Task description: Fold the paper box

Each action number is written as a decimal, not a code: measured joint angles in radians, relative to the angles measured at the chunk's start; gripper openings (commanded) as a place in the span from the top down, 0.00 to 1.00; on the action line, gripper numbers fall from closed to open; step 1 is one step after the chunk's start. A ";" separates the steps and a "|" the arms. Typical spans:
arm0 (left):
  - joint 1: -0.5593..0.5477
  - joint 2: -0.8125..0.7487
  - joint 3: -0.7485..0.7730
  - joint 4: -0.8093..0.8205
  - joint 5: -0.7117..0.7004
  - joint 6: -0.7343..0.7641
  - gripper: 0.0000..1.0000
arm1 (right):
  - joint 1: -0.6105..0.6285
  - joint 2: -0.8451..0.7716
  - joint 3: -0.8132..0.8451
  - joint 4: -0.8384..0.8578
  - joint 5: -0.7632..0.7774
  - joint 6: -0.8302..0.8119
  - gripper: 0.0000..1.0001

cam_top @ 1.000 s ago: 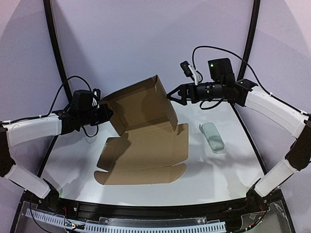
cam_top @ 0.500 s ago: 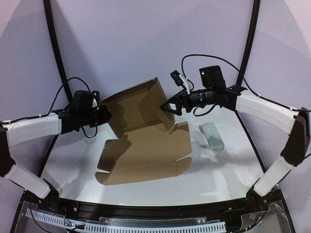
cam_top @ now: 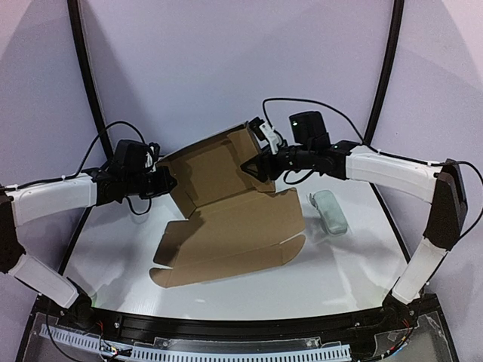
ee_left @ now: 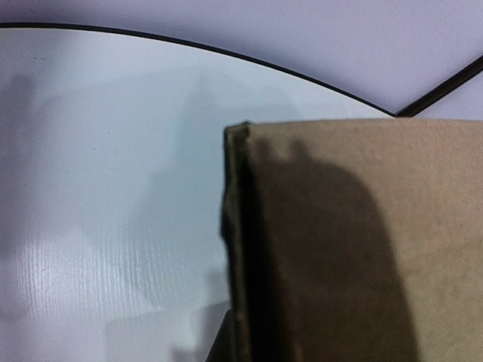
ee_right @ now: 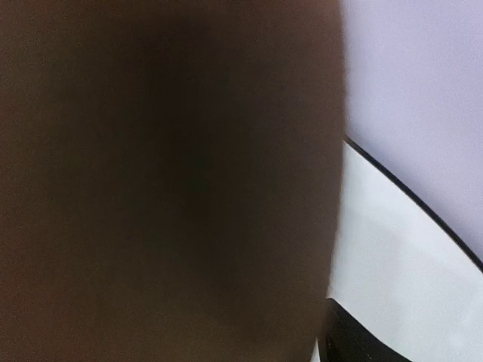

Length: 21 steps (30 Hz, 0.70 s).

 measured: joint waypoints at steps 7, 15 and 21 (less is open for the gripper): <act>0.005 0.043 0.061 -0.043 -0.026 -0.013 0.99 | 0.076 0.023 0.000 0.085 0.282 -0.060 0.49; 0.001 0.116 0.150 -0.118 -0.102 -0.058 0.99 | 0.094 0.072 0.018 0.116 0.515 -0.085 0.34; -0.007 0.148 0.206 -0.166 -0.125 -0.068 0.99 | 0.101 0.073 0.018 0.124 0.634 -0.095 0.28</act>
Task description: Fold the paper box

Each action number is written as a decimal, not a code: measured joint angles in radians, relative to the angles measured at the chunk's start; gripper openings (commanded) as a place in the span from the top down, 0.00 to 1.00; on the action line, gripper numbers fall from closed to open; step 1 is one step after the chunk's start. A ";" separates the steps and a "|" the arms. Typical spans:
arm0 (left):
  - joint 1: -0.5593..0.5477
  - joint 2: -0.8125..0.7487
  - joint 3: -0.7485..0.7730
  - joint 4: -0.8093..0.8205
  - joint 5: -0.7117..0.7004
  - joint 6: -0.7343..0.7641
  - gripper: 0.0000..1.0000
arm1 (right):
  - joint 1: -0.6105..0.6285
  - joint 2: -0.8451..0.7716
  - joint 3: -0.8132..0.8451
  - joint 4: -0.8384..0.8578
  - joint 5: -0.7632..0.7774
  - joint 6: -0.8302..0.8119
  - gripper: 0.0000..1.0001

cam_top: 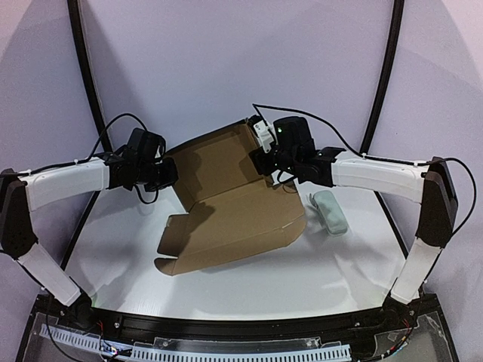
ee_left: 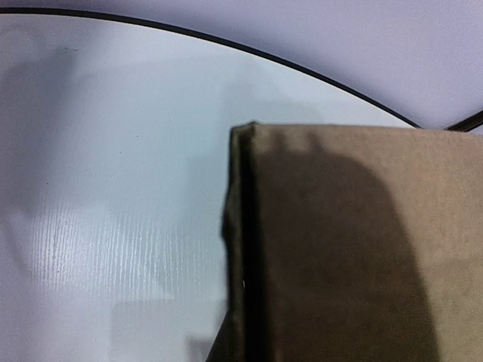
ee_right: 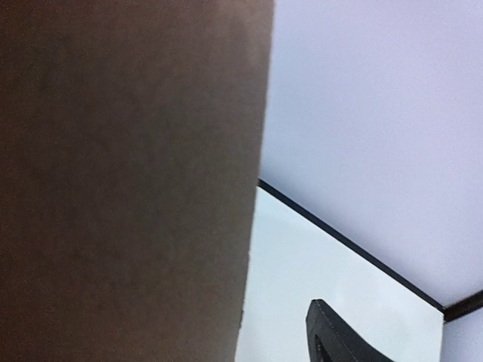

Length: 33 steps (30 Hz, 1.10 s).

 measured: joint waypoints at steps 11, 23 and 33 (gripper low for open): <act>-0.002 0.008 0.032 -0.077 -0.020 -0.048 0.99 | 0.019 0.000 0.000 0.003 0.054 -0.017 0.54; -0.015 0.027 0.048 -0.119 -0.026 -0.110 0.99 | 0.069 0.115 0.000 0.189 0.319 -0.140 0.78; -0.017 0.048 0.065 -0.161 -0.055 -0.113 0.99 | 0.070 0.125 0.000 0.150 0.255 -0.133 0.33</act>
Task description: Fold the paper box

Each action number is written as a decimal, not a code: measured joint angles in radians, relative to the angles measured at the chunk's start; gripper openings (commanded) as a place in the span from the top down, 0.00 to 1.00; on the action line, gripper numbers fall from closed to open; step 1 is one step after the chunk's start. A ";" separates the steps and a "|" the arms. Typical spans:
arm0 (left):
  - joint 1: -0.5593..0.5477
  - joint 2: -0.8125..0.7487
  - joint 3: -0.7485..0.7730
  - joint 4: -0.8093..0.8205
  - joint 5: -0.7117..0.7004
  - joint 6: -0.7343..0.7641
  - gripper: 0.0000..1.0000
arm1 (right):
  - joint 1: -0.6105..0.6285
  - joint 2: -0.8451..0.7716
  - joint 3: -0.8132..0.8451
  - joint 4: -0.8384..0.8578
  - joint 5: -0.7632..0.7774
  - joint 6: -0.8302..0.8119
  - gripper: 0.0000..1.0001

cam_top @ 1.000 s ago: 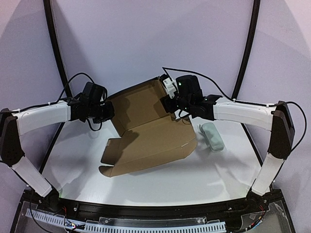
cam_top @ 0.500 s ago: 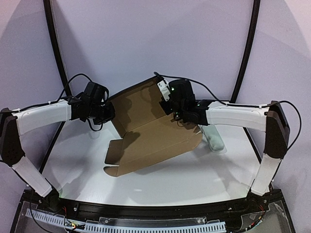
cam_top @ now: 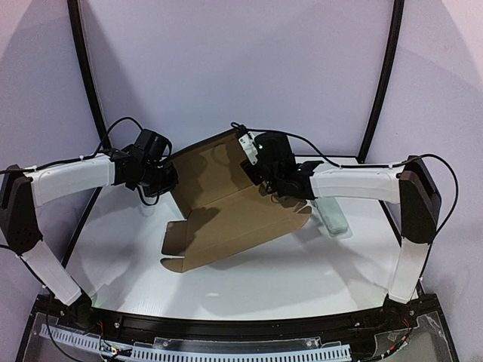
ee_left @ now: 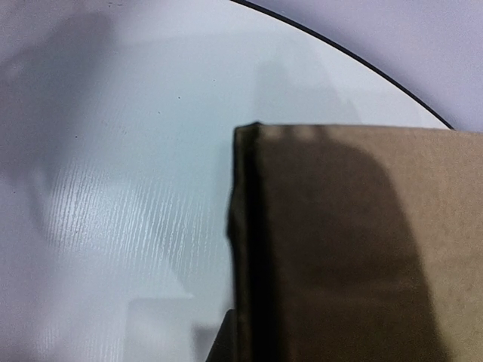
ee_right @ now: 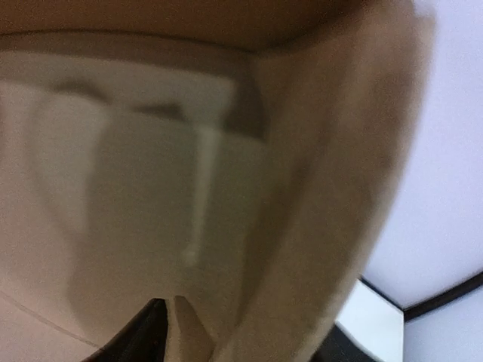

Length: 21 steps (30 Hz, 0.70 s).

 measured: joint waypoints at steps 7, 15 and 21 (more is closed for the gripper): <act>0.000 0.020 0.013 -0.010 -0.005 0.000 0.99 | -0.004 -0.095 -0.022 -0.053 -0.132 0.062 0.22; 0.000 0.021 0.013 -0.016 -0.005 0.000 0.99 | -0.011 -0.154 -0.022 -0.077 -0.160 0.097 0.29; 0.000 0.021 0.012 -0.020 -0.004 0.000 0.99 | -0.018 -0.127 -0.002 -0.144 -0.161 0.121 0.43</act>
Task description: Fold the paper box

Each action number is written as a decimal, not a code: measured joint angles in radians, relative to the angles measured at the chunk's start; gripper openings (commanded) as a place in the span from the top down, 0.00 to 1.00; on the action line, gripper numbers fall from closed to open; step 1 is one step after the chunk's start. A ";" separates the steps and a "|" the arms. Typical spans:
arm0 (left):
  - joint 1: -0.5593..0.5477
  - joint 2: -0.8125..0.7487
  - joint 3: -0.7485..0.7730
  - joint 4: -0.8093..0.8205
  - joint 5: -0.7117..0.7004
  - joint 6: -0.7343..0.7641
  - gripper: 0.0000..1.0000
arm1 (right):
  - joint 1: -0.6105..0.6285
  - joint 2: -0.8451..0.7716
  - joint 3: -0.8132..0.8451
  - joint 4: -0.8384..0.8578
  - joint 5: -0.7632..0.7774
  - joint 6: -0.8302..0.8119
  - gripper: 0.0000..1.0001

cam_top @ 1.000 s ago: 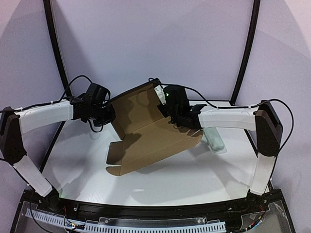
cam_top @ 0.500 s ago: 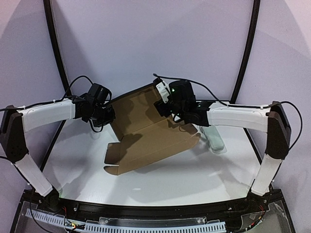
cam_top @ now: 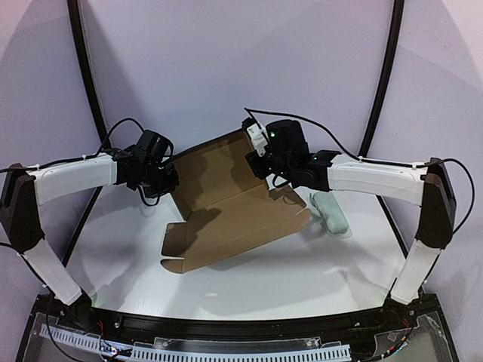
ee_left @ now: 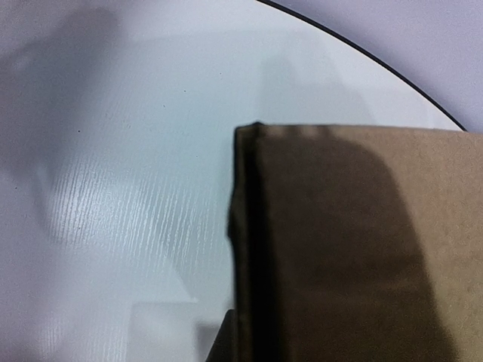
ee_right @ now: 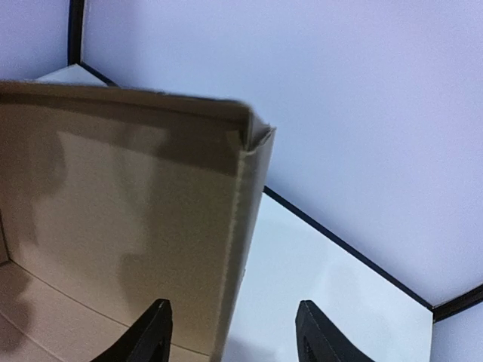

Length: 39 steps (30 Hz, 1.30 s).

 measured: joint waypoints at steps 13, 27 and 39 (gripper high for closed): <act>-0.007 -0.013 -0.010 -0.013 0.002 -0.034 0.99 | 0.000 0.100 0.070 -0.042 0.090 0.040 1.00; -0.009 -0.019 -0.010 -0.028 -0.042 -0.053 0.99 | 0.020 0.196 0.115 0.037 0.234 0.016 0.57; -0.009 -0.019 0.003 -0.035 -0.079 -0.036 0.99 | -0.007 -0.027 -0.020 -0.091 0.003 0.079 0.22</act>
